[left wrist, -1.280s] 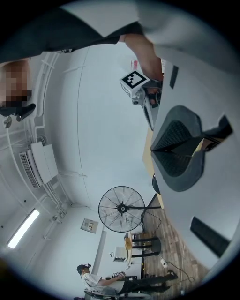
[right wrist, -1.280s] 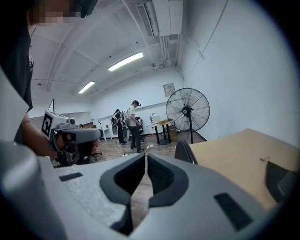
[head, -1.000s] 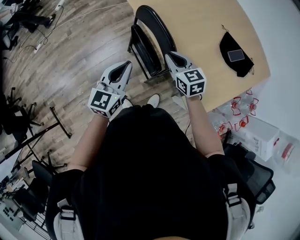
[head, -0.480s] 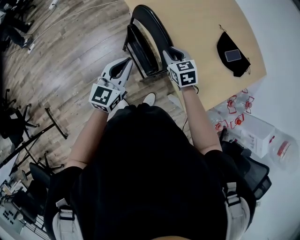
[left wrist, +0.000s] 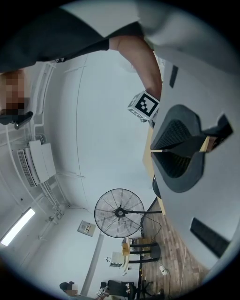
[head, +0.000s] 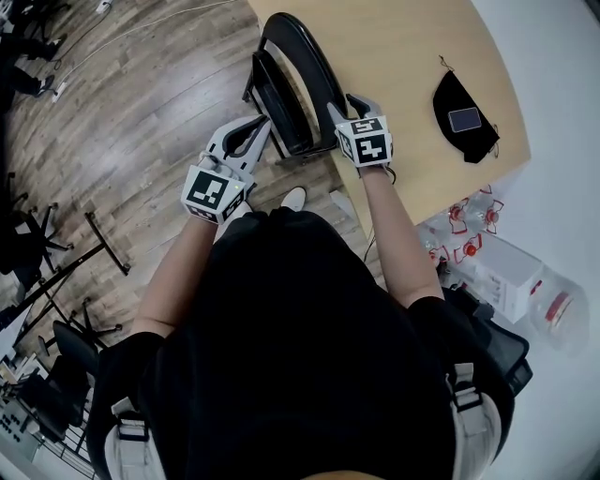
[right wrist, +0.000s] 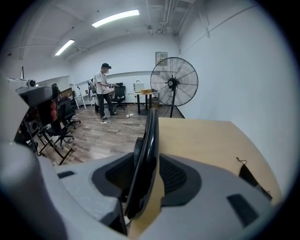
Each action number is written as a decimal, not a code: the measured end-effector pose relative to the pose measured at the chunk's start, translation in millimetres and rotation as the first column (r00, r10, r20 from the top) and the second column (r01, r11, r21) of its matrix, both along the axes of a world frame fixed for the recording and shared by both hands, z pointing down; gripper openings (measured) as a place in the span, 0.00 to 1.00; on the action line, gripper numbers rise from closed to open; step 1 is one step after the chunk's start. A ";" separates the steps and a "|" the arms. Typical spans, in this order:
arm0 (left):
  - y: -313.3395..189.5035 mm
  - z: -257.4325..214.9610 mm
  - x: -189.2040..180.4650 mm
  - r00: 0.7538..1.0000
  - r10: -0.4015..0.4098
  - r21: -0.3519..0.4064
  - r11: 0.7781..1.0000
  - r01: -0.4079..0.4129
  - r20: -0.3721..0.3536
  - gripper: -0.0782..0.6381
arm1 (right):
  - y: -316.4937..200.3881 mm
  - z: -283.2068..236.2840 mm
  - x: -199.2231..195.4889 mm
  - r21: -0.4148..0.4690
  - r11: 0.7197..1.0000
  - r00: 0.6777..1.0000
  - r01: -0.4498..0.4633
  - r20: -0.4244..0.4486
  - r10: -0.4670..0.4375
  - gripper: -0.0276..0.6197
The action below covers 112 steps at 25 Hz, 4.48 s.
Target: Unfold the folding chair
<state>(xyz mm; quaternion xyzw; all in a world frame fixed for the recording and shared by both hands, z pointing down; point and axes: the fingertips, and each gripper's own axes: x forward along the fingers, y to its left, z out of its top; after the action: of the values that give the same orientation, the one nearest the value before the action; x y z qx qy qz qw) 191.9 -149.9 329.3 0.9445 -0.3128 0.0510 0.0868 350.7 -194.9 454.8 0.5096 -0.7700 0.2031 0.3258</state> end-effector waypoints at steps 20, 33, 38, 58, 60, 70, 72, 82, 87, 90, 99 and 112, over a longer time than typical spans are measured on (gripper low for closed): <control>-10.5 5.0 -35.5 0.994 -0.107 -0.012 0.994 0.107 0.009 0.13 | -14.3 42.6 -7.7 -0.176 0.984 1.000 0.011 -0.013 -0.013 0.30; -0.3 7.4 -85.3 0.985 -0.173 -0.017 0.985 0.173 0.015 0.16 | -9.4 40.1 -14.4 -0.191 0.981 0.999 -0.042 -0.038 0.035 0.28; 2.2 10.0 -109.8 0.980 -0.199 -0.025 0.980 0.200 0.022 0.17 | -3.0 35.0 -41.6 -0.177 0.984 0.999 -0.025 -0.046 0.017 0.28; -2.4 63.2 -178.8 0.963 -0.265 -0.164 0.949 0.269 0.045 0.26 | 20.8 25.2 -122.7 -0.134 0.991 0.995 0.014 -0.101 -0.027 0.28; -7.6 71.8 -178.1 0.962 -0.267 -0.180 0.945 0.272 0.054 0.28 | 21.7 25.7 -127.9 -0.128 0.992 0.995 0.018 -0.097 -0.031 0.28; -49.4 138.8 -170.1 0.945 -0.319 -0.319 0.890 0.327 0.078 0.34 | 26.2 24.4 -144.3 -0.093 0.996 0.994 -0.013 -0.107 0.003 0.28; -58.9 154.9 -166.1 0.941 -0.325 -0.343 0.876 0.338 0.099 0.36 | 26.1 23.6 -147.3 -0.088 0.996 0.994 -0.019 -0.109 0.009 0.28; -105.6 237.1 -141.1 0.918 -0.351 -0.473 0.787 0.396 0.185 0.43 | 26.9 23.6 -164.6 -0.067 0.998 0.994 -0.014 -0.109 0.007 0.28; -119.4 270.8 -132.0 0.909 -0.348 -0.517 0.748 0.416 0.228 0.49 | 29.3 23.8 -173.4 -0.064 0.998 0.995 -0.014 -0.098 0.008 0.28; -123.2 290.5 -127.0 0.901 -0.352 -0.549 0.715 0.433 0.252 0.52 | 30.3 24.3 -178.1 -0.062 0.998 0.995 -0.012 -0.100 0.006 0.27; -133.0 339.9 -100.3 0.892 -0.330 -0.626 0.635 0.453 0.310 0.57 | 32.8 25.8 -189.7 -0.058 0.998 0.995 -0.001 -0.100 -0.005 0.27; -127.3 392.2 -86.2 0.833 -0.371 -0.639 0.534 0.553 0.411 0.58 | 35.7 27.2 -198.0 -0.060 0.998 0.995 0.024 -0.099 -0.030 0.27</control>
<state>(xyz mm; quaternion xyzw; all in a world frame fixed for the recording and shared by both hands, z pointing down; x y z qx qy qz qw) 105.7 -277.2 721.5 0.6964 -0.5122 0.2539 0.4338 152.7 -159.1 482.0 0.4989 -0.7532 0.1955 0.3814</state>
